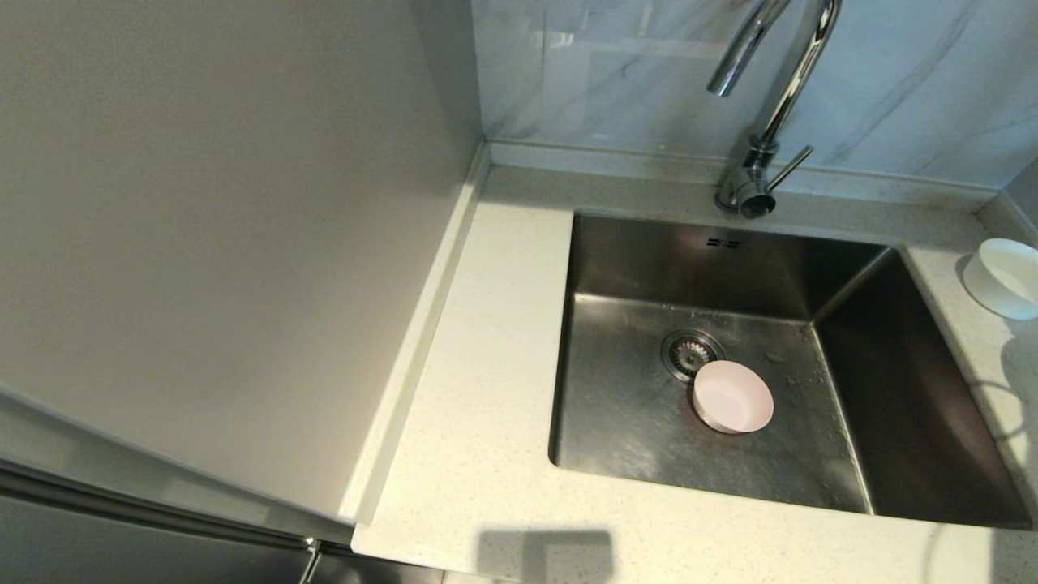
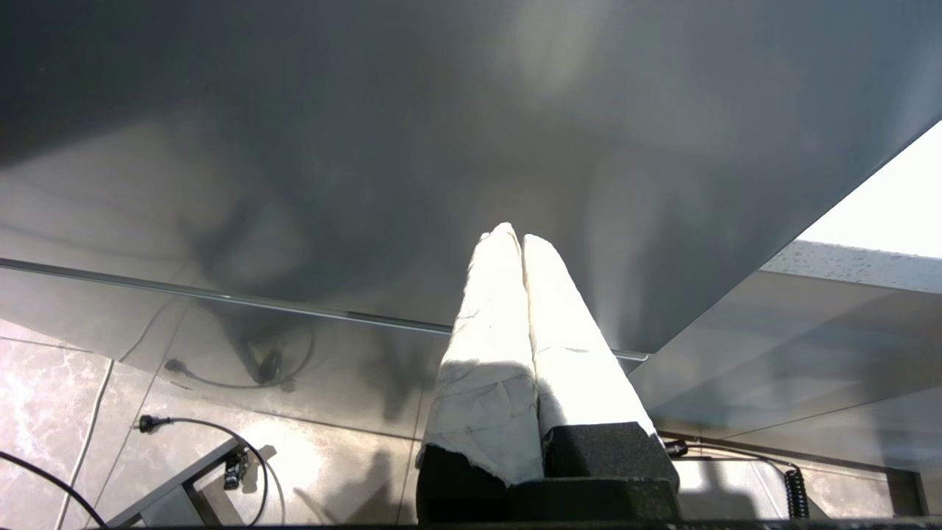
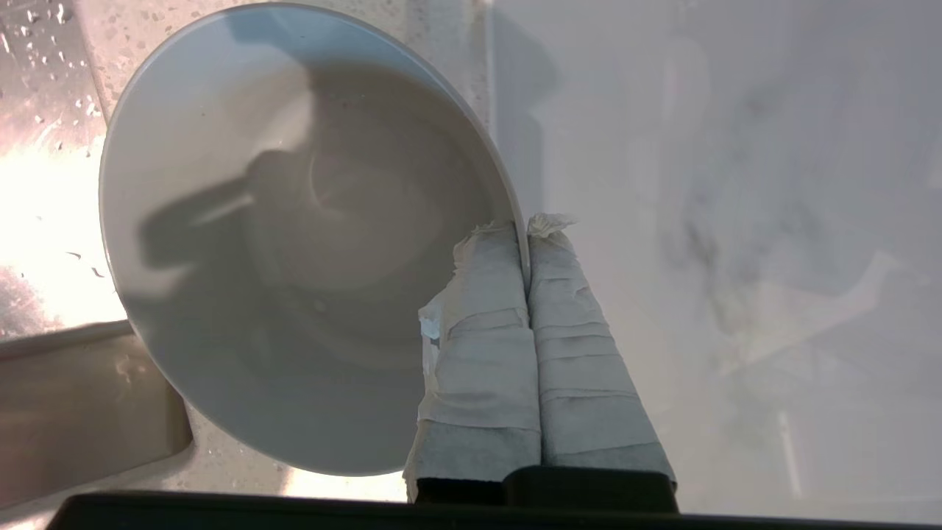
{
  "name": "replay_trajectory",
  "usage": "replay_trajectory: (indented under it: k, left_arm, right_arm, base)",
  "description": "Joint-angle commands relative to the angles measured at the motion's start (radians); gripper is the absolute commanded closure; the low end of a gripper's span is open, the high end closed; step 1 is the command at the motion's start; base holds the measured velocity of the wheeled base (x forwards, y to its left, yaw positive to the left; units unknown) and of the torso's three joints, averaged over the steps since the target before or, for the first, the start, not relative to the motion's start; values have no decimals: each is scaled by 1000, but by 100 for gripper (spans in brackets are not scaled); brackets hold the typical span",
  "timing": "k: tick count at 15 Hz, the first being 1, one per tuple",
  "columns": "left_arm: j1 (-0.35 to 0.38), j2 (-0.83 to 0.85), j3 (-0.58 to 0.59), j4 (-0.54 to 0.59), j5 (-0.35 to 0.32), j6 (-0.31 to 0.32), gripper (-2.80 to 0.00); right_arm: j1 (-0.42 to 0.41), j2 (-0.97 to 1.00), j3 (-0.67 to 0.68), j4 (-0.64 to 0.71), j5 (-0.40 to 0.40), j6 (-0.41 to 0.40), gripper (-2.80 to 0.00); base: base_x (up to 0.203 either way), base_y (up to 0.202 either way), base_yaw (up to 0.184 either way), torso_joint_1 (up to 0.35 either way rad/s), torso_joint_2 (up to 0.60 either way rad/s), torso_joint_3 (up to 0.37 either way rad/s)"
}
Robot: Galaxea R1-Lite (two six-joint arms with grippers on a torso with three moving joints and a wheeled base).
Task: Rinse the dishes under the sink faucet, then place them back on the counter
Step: Put a bowl back to the table from the sink
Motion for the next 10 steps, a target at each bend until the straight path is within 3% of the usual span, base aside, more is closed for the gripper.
replay_trajectory:
  k: [1, 10]
  left_arm:
    - [0, -3, 0, 0, 0, -1, 0]
    - [0, -3, 0, 0, 0, 0, 0]
  right_arm:
    - [3, 41, 1, -10, 1, -3, 0]
    - [94, 141, 51, -180, -1, -1, 0]
  base:
    - [0, 0, 0, 0, 0, 0]
    - [0, 0, 0, 0, 0, 0]
